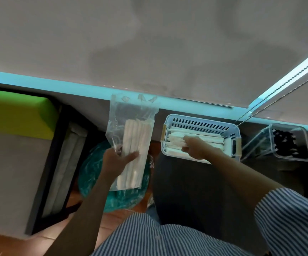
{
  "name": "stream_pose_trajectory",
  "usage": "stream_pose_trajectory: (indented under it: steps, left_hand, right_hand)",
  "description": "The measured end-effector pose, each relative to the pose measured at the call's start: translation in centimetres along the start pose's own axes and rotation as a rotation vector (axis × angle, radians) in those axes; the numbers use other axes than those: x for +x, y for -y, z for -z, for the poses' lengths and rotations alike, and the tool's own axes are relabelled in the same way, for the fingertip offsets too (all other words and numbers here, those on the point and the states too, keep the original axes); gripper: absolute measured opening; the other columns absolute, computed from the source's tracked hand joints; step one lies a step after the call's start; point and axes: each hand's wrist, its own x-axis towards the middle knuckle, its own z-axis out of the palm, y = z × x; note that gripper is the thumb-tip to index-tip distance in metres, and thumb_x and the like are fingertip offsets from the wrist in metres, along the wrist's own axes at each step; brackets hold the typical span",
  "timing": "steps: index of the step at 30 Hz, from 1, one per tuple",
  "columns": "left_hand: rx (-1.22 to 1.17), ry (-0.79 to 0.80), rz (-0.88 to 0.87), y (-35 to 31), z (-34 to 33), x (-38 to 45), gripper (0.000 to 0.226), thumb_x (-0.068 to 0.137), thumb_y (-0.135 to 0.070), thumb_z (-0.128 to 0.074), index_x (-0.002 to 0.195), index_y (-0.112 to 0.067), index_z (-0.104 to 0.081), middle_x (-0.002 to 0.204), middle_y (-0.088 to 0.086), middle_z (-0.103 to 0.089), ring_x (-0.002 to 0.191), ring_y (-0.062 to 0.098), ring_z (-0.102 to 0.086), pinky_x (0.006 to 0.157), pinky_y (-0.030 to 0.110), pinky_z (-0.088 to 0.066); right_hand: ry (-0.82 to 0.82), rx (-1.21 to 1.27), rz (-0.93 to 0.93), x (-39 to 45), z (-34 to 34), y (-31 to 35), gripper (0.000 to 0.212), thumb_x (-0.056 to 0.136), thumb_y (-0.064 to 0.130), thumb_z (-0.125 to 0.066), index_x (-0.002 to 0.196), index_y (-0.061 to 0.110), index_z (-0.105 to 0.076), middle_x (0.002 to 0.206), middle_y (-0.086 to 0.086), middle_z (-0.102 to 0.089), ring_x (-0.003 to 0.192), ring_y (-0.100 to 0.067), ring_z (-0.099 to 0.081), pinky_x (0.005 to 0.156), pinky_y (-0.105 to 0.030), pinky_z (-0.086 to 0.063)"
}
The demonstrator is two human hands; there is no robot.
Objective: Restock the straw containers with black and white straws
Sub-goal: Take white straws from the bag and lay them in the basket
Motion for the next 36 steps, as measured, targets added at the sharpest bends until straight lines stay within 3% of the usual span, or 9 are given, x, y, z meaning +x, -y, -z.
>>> stream_pose_trajectory:
  steps: [4, 10, 14, 17, 21, 25, 30, 34, 36]
  left_hand:
    - [0.001, 0.033, 0.012, 1.0, 0.1, 0.0, 0.026, 0.067, -0.028, -0.093, 0.085, -0.028, -0.074, 0.08, -0.002, -0.078, 0.075, 0.016, -0.076, 0.074, 0.047, -0.063]
    - [0.033, 0.066, 0.024, 1.6, -0.2, -0.2, 0.031, 0.067, -0.033, -0.093, 0.09, -0.022, -0.075, 0.082, 0.0, -0.078, 0.075, 0.016, -0.076, 0.074, 0.049, -0.063]
    - [0.032, 0.086, 0.028, 1.5, -0.8, -0.6, 0.038, 0.067, -0.032, -0.092, 0.096, -0.012, -0.077, 0.083, 0.0, -0.078, 0.076, 0.014, -0.076, 0.074, 0.046, -0.063]
    - [0.034, 0.126, 0.028, 1.5, -0.9, -0.9, 0.045, 0.066, -0.037, -0.092, 0.099, -0.01, -0.077, 0.086, 0.0, -0.078, 0.077, 0.013, -0.076, 0.074, 0.045, -0.064]
    - [0.014, 0.159, 0.035, 1.9, -0.8, -1.4, 0.045, 0.066, -0.04, -0.091, 0.098, -0.011, -0.077, 0.087, 0.0, -0.079, 0.078, 0.015, -0.077, 0.073, 0.047, -0.064]
    - [-0.012, 0.187, 0.045, 2.2, -0.4, -1.7, 0.051, 0.064, -0.044, -0.091, 0.101, -0.012, -0.076, 0.09, 0.001, -0.079, 0.081, 0.015, -0.077, 0.074, 0.047, -0.064]
    - [-0.047, 0.209, 0.047, 2.1, -0.4, -2.1, 0.049, 0.067, -0.037, -0.09, 0.105, -0.01, -0.075, 0.094, 0.002, -0.079, 0.084, 0.016, -0.077, 0.076, 0.045, -0.064]
    - [-0.089, 0.256, 0.044, 1.0, -0.9, -2.4, 0.04, 0.073, -0.025, -0.087, 0.107, -0.008, -0.074, 0.095, 0.005, -0.078, 0.086, 0.017, -0.077, 0.079, 0.041, -0.063]
    - [-0.1, 0.263, 0.038, 0.2, -1.4, -2.3, 0.038, 0.075, -0.023, -0.087, 0.107, -0.008, -0.073, 0.096, 0.006, -0.078, 0.087, 0.018, -0.077, 0.078, 0.038, -0.063]
  right_hand:
    - [0.033, -0.046, -0.026, 0.9, -2.2, -1.0, 0.018, 0.097, 0.021, -0.059, 0.112, 0.01, -0.061, 0.109, -0.011, -0.065, 0.097, -0.028, -0.061, 0.085, -0.038, -0.05]
    - [-0.025, -0.077, -0.002, 1.6, -2.2, -2.0, 0.012, 0.094, 0.011, -0.06, 0.104, 0.006, -0.065, 0.1, -0.011, -0.067, 0.093, -0.029, -0.062, 0.083, -0.038, -0.051]
    - [-0.07, -0.089, 0.007, 2.4, -2.2, -2.0, 0.007, 0.093, 0.002, -0.058, 0.091, 0.004, -0.064, 0.093, -0.012, -0.065, 0.081, -0.026, -0.06, 0.073, -0.035, -0.05]
    - [-0.113, -0.083, 0.02, 3.0, -1.9, -1.8, 0.006, 0.094, 0.007, -0.058, 0.092, 0.004, -0.063, 0.094, -0.012, -0.064, 0.084, -0.029, -0.062, 0.079, -0.043, -0.054]
    - [-0.149, -0.056, 0.018, 3.8, -1.3, -1.4, 0.006, 0.094, 0.007, -0.062, 0.088, 0.006, -0.063, 0.09, -0.011, -0.065, 0.079, -0.028, -0.064, 0.076, -0.044, -0.057]
    - [-0.199, -0.007, 0.031, 4.5, -0.8, -1.0, 0.007, 0.094, 0.009, -0.065, 0.099, 0.005, -0.069, 0.092, -0.011, -0.07, 0.085, -0.029, -0.067, 0.08, -0.043, -0.057]
    - [-0.363, 0.029, 0.039, 3.9, -0.6, -0.7, 0.033, 0.091, 0.011, -0.071, 0.123, 0.008, -0.066, 0.111, -0.015, -0.071, 0.1, -0.032, -0.07, 0.086, -0.046, -0.058]
    - [-0.546, 0.301, 0.045, 2.1, 0.4, 1.1, 0.023, 0.098, 0.014, -0.059, 0.118, 0.007, -0.068, 0.104, -0.01, -0.072, 0.092, -0.024, -0.068, 0.086, -0.043, -0.057]
    - [-0.504, 0.542, 0.06, 0.6, 1.4, 3.0, 0.02, 0.103, 0.013, -0.052, 0.114, 0.005, -0.067, 0.095, -0.007, -0.073, 0.081, -0.021, -0.07, 0.079, -0.037, -0.06]
